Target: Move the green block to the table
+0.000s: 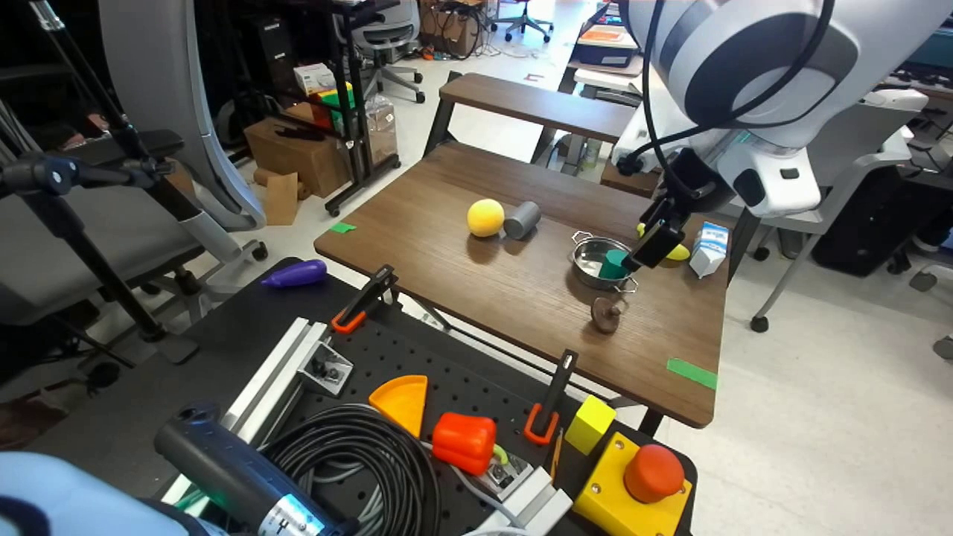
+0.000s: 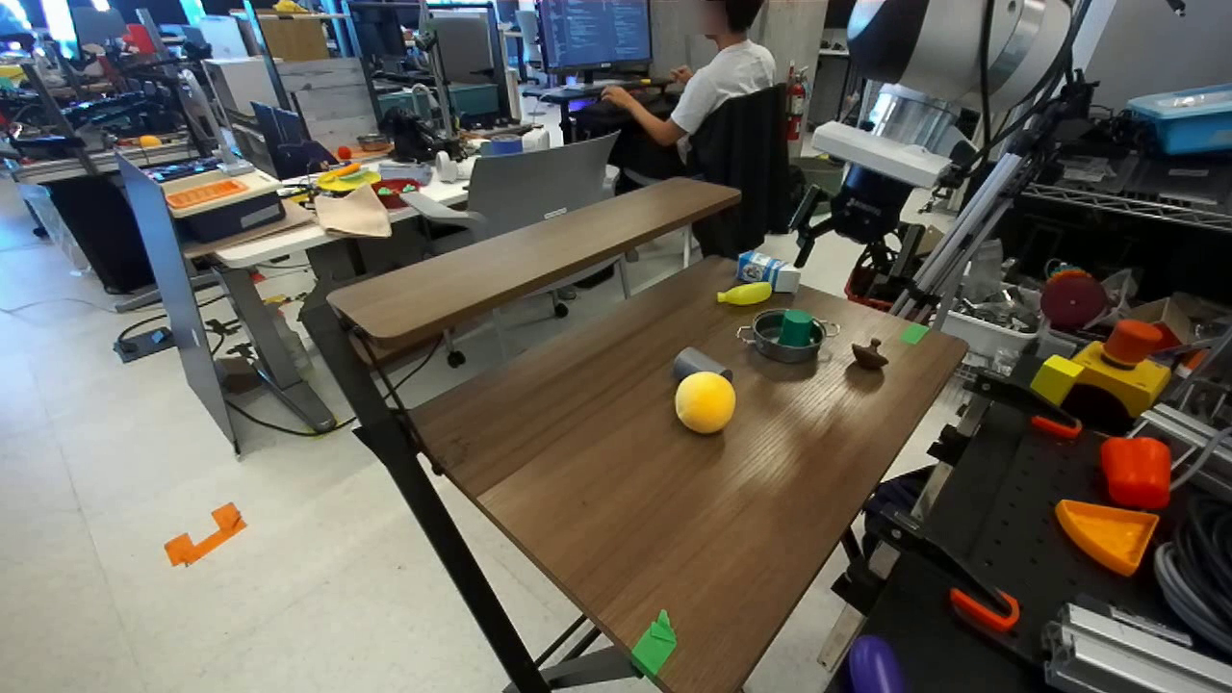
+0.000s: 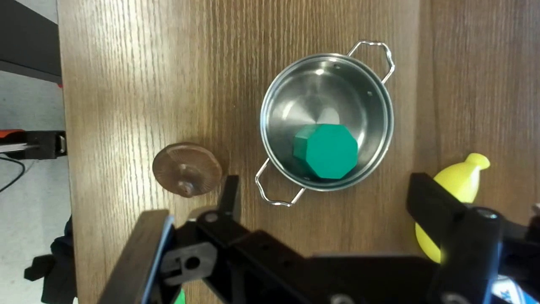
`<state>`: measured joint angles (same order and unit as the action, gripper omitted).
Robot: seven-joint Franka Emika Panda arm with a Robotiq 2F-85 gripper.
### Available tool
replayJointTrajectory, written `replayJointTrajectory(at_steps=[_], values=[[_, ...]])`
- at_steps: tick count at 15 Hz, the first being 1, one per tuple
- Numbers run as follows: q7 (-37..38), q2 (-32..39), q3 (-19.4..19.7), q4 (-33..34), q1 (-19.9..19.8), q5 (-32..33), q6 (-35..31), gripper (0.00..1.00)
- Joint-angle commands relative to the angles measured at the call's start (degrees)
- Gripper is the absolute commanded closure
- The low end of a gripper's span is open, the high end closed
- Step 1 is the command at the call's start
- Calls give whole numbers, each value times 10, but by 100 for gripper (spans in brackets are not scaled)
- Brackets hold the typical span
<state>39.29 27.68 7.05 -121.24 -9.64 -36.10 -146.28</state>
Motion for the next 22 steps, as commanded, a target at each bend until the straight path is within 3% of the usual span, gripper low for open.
replayJointTrajectory(at_steps=[1, 12, 22], values=[[5, 45, -7, 38, 1, -26, -16, 0], [28, 109, -15, 105, 23, -26, -29, 0], [27, 129, -22, 118, 21, -31, -37, 0]])
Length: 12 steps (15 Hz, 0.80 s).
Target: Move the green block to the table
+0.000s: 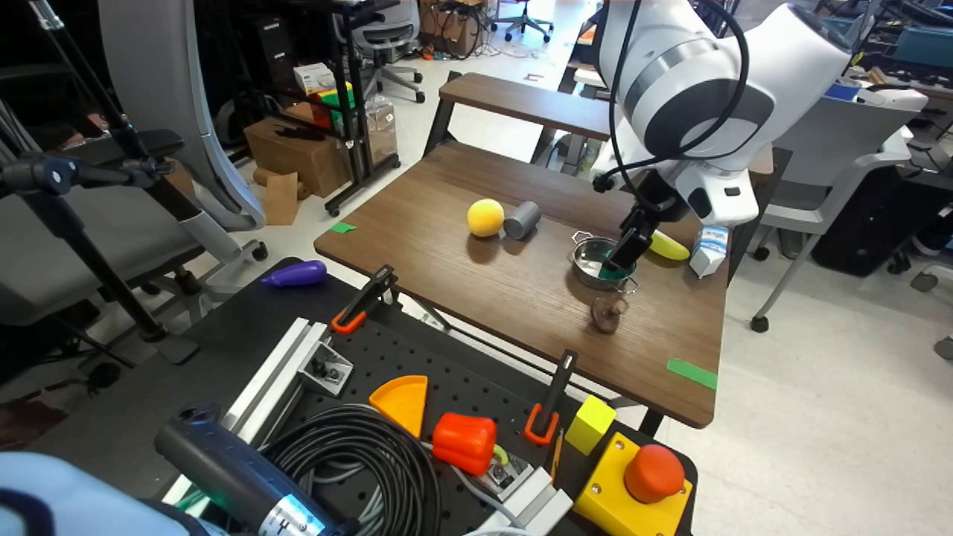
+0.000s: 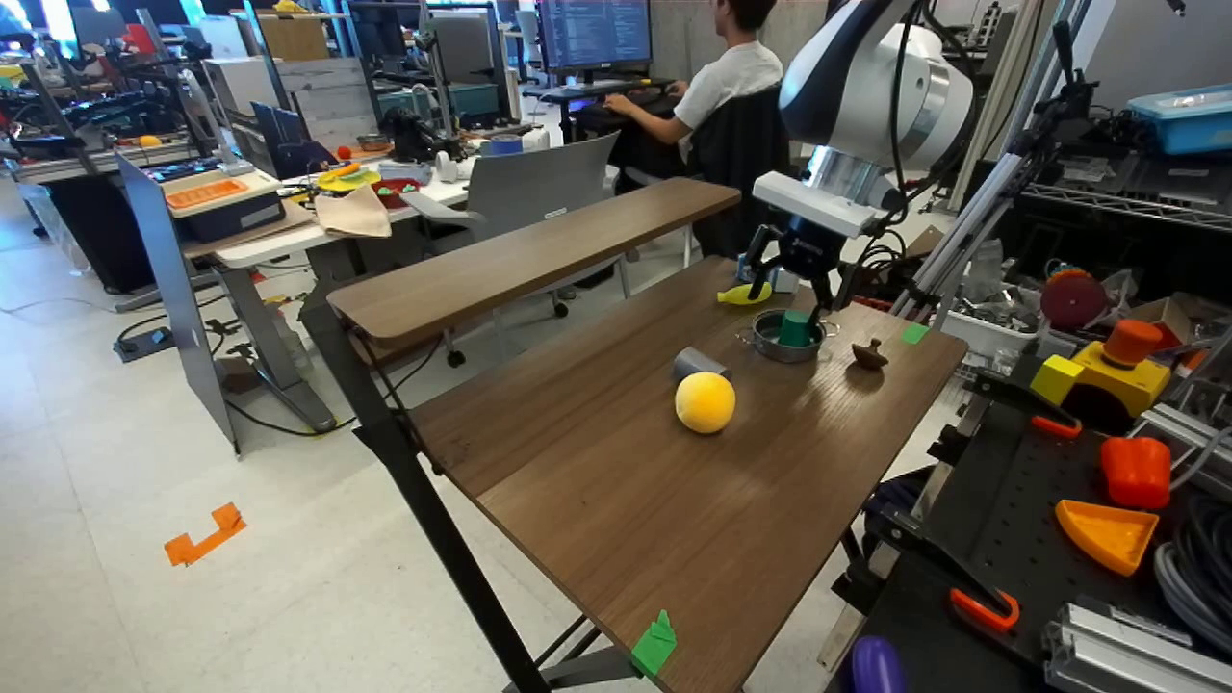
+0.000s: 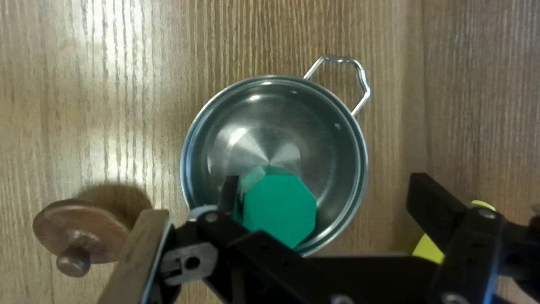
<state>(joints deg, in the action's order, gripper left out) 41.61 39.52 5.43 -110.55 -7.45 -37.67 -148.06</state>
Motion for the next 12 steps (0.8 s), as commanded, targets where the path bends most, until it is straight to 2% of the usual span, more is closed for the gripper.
replayJointTrajectory(at_steps=[1, 2, 3, 6, 9, 12], values=[[3, 10, -6, 11, -1, -15, -20, 25], [3, 11, -6, 11, 0, -15, -23, 26], [3, 10, -5, 10, 0, -14, -27, 32], [1, 10, -6, 9, 0, -15, -33, 58], [0, 9, -8, 10, -2, -16, -39, 79], [-3, 1, -10, 6, -5, -16, -29, 81]])
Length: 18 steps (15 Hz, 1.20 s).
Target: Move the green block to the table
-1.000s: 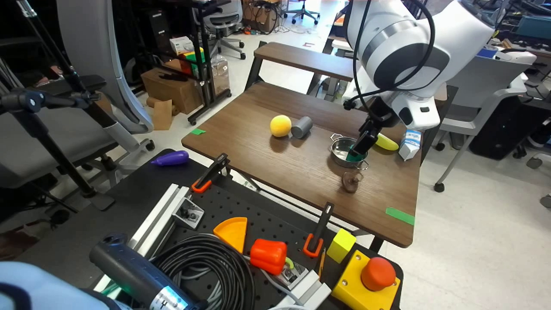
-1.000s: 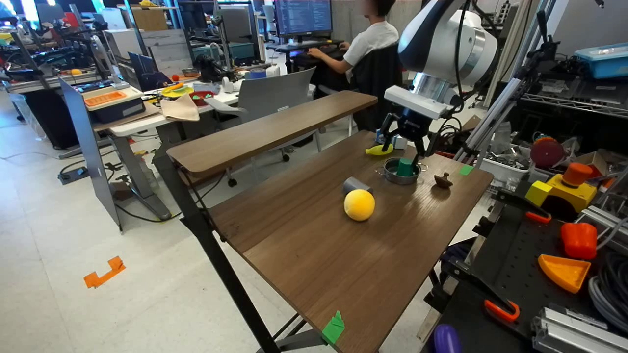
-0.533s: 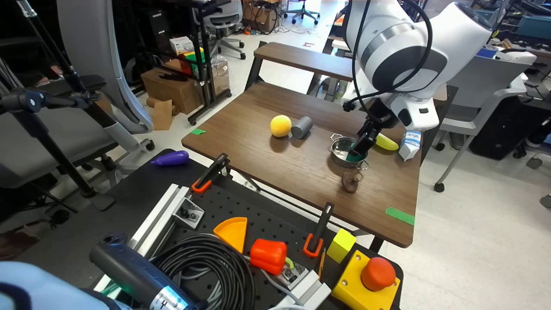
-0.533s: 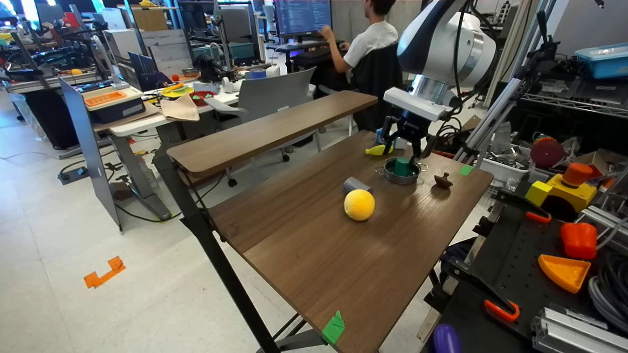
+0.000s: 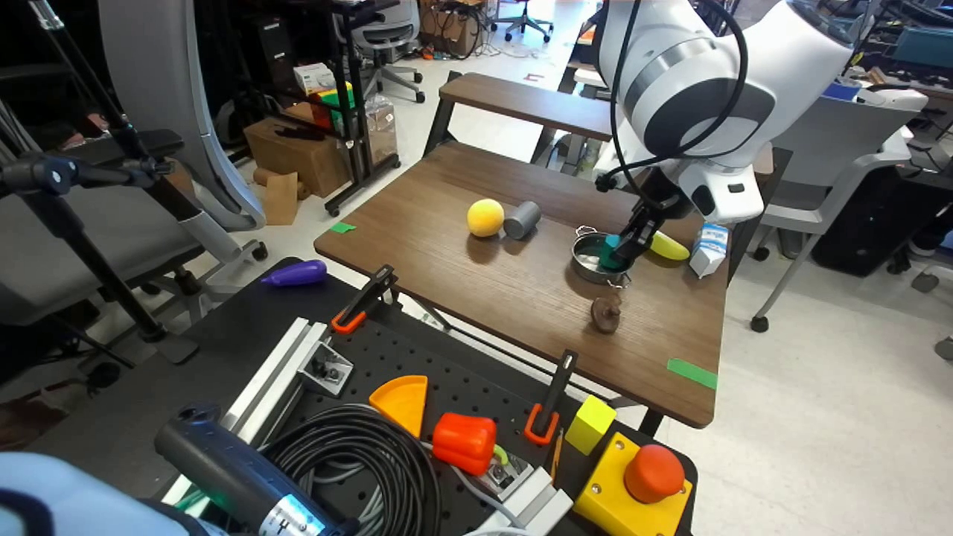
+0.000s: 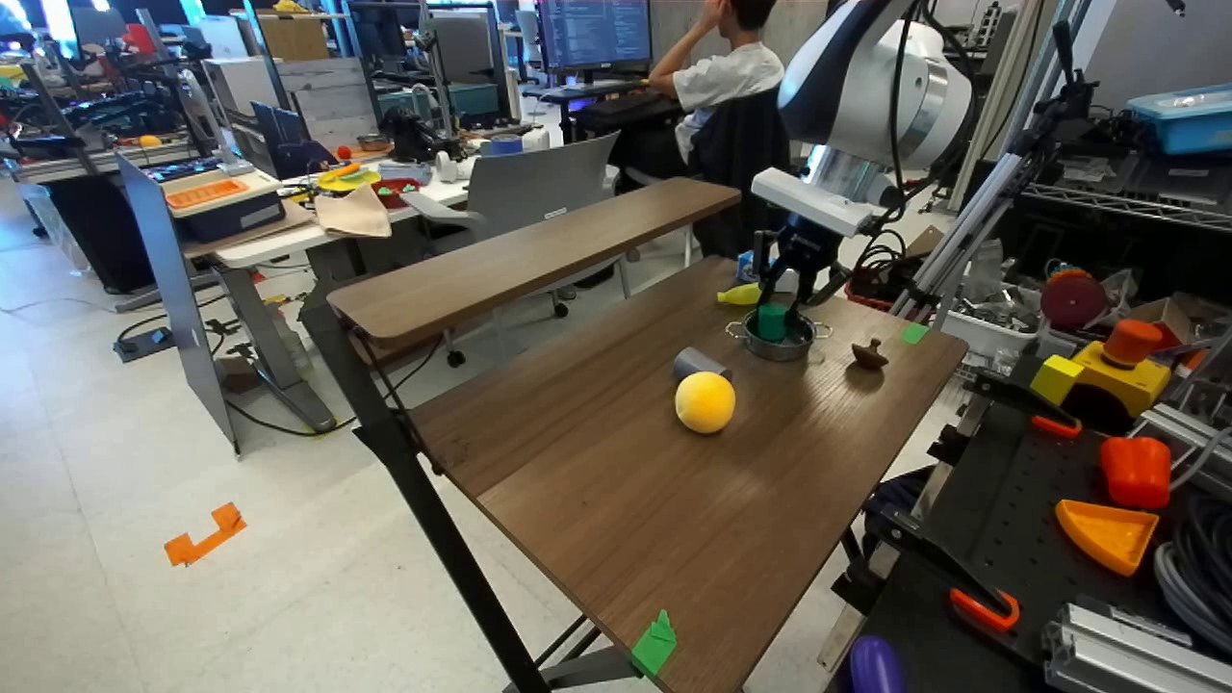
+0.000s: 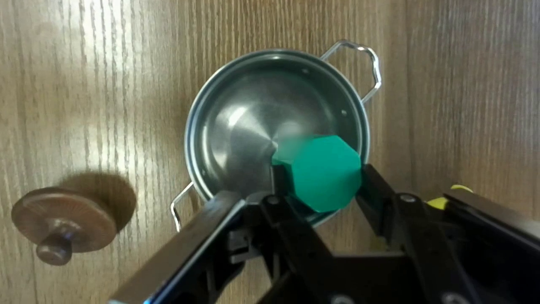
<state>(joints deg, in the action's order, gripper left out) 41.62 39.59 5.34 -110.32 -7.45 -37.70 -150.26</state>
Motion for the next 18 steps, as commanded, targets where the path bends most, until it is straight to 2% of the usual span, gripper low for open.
replayJointTrajectory(at_steps=[1, 6, 11, 14, 18], values=[[-3, -4, -9, 0, -3, -14, -6, 81], [-14, -66, -9, -50, 16, 3, 0, 81], [-23, -165, -6, -123, 50, 30, 6, 81], [-13, -204, -7, -156, 74, 71, 21, 81], [-4, -215, -12, -188, 96, 133, 47, 81]])
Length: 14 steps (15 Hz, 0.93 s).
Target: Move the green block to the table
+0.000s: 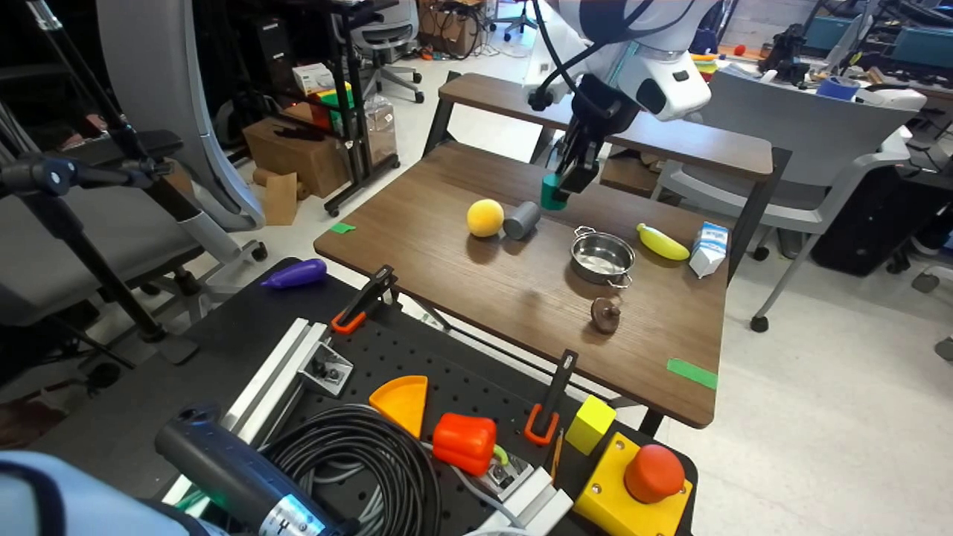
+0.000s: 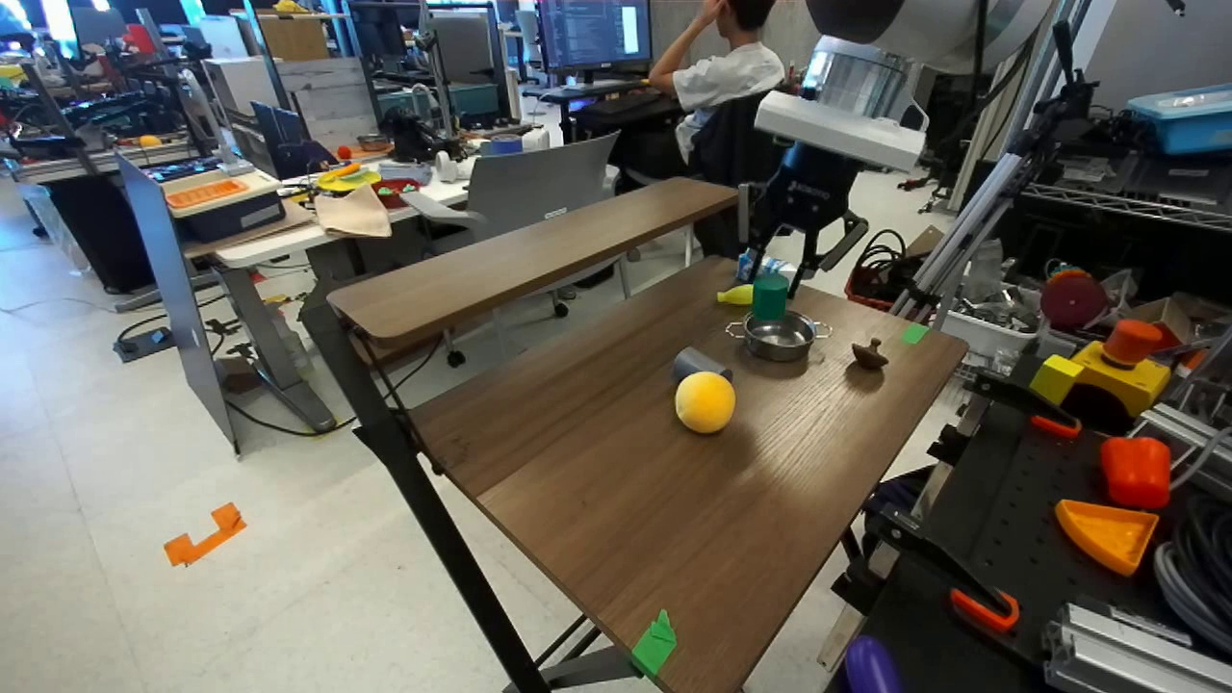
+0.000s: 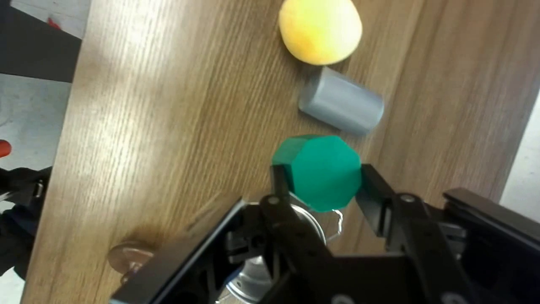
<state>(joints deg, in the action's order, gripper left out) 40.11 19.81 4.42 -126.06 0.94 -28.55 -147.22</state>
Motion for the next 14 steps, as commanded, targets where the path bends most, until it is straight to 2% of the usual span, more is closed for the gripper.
replayJointTrajectory(at_steps=[1, 8, 14], values=[[13, -13, -2, -36, 17, 55, 18, 81], [34, 18, 4, -63, 49, 145, 20, 81], [49, 56, 10, -49, 61, 193, 19, 81]])
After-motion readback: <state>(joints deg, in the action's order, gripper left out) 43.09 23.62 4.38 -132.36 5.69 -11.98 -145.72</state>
